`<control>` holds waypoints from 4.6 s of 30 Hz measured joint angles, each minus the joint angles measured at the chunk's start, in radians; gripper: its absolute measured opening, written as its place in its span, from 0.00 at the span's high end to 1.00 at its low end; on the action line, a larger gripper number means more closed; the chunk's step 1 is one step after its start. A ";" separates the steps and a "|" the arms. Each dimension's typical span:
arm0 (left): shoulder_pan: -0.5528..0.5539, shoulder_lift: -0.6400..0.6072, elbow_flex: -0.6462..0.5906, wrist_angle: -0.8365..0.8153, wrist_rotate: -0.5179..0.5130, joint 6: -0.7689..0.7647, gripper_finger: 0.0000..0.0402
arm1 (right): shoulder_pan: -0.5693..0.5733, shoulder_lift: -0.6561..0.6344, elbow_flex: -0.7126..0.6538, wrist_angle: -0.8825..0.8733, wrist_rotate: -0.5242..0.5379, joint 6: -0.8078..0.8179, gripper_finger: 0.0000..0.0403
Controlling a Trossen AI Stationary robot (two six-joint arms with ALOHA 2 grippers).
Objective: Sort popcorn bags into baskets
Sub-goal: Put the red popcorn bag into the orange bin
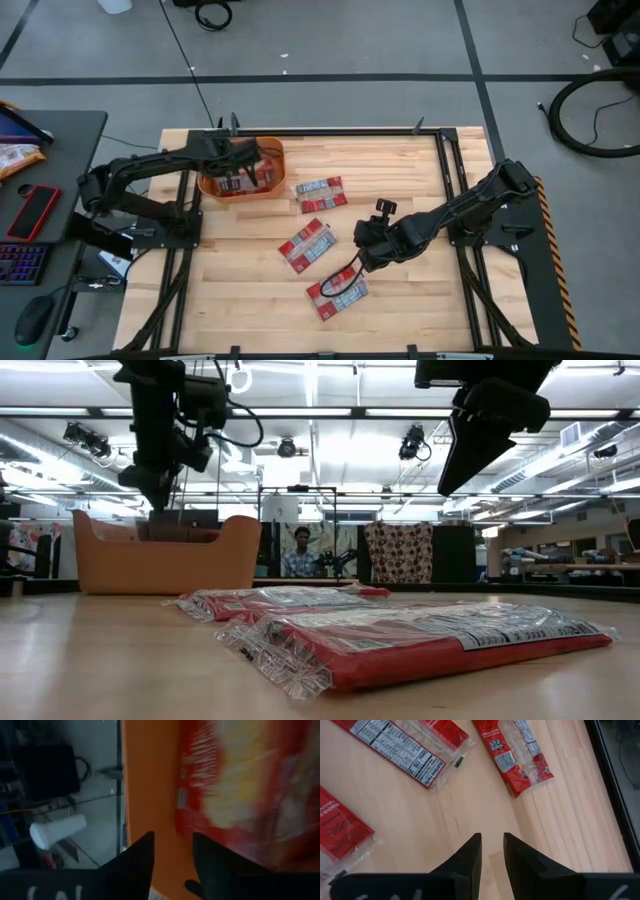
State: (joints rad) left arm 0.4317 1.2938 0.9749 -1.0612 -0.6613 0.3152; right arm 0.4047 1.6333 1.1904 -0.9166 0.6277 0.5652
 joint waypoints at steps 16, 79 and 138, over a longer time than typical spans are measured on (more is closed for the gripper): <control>-0.530 0.045 0.001 0.344 0.217 -0.167 0.68 | -0.046 0.000 0.000 0.008 -0.076 -0.019 0.78; -0.546 -0.208 0.000 0.603 -0.122 -0.037 0.99 | -0.054 0.000 0.000 0.113 -0.123 -0.028 0.78; -0.885 0.438 -0.001 0.424 0.147 -0.076 0.56 | -0.044 0.000 0.000 0.180 -0.161 -0.036 0.78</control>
State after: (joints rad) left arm -0.4530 1.7321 0.9742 -0.6369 -0.5144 0.2391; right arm 0.3603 1.6333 1.1903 -0.7362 0.4671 0.5290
